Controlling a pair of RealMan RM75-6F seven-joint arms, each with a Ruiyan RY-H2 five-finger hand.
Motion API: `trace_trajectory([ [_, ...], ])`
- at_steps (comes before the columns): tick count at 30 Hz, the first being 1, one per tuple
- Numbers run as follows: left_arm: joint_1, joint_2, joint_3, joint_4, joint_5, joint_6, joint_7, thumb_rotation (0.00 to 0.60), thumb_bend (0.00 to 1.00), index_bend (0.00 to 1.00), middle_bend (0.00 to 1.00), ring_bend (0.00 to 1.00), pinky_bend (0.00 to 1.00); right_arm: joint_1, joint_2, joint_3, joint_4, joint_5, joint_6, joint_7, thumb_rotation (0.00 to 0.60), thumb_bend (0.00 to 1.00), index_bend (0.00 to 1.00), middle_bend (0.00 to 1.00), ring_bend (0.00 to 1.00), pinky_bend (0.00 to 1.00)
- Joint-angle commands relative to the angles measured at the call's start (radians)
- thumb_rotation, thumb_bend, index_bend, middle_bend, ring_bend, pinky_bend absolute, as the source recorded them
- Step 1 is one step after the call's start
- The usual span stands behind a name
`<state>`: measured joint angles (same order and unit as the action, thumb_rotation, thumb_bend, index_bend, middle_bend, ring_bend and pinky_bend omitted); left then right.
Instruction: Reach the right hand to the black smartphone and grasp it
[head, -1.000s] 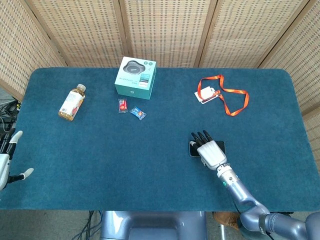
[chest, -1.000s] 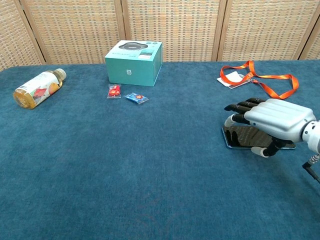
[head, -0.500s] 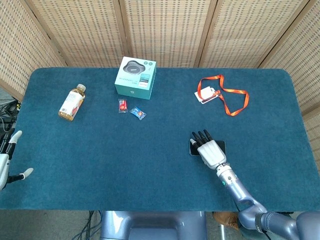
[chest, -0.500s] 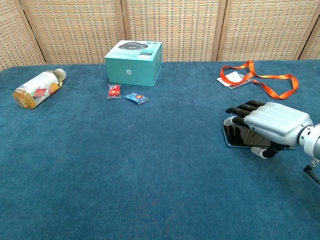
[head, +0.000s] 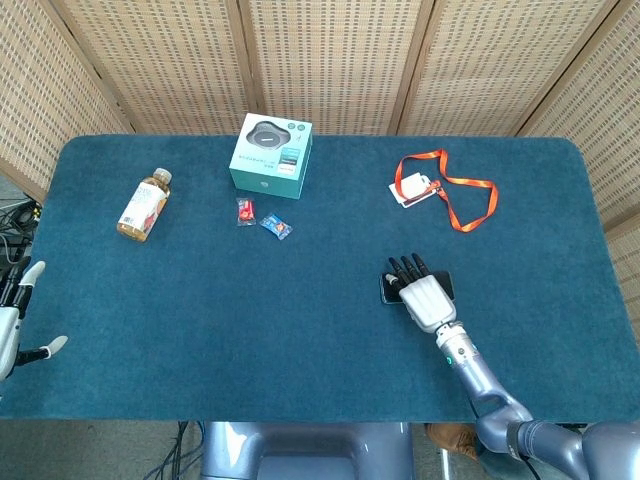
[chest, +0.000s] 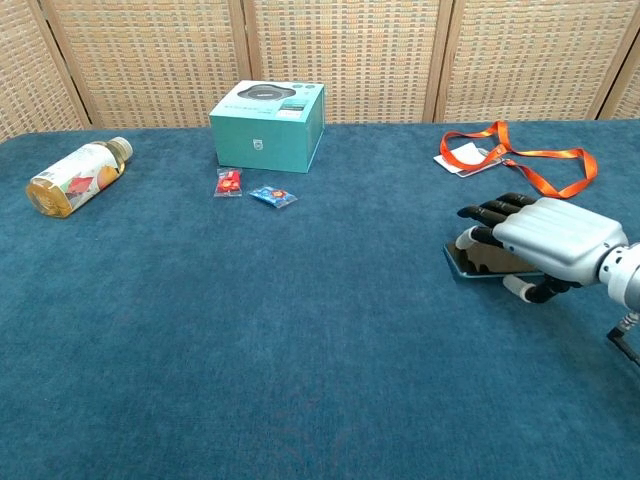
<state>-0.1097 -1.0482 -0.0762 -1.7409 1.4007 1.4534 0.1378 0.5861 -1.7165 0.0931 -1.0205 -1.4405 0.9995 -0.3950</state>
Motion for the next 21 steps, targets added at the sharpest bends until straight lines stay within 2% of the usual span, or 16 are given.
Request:
trace_trajectory([
  [1,0.000,0.000,-0.001,0.000,-0.001,0.000,-0.001,0.600,0.00,0.00,0.00,0.00,0.00,0.003,0.001,0.008,0.005,0.002,0.010,0.012,0.600,0.81,0.36,0.00,0.00,0.00],
  [6,-0.003,0.000,-0.001,0.001,-0.005,-0.005,-0.001,0.600,0.00,0.00,0.00,0.00,0.00,0.009,0.019,0.030,-0.005,0.007,0.032,0.036,0.600,0.86,0.37,0.00,0.00,0.00],
  [13,-0.003,0.001,-0.002,0.000,-0.007,-0.006,-0.001,0.600,0.00,0.00,0.00,0.00,0.00,0.043,0.044,0.078,-0.018,0.047,0.006,0.028,0.600,0.85,0.37,0.00,0.00,0.00],
  [21,-0.007,0.003,-0.004,-0.002,-0.014,-0.014,-0.004,0.600,0.00,0.00,0.00,0.00,0.00,0.124,0.069,0.140,-0.014,0.130,-0.089,-0.094,0.600,0.78,0.36,0.00,0.00,0.00],
])
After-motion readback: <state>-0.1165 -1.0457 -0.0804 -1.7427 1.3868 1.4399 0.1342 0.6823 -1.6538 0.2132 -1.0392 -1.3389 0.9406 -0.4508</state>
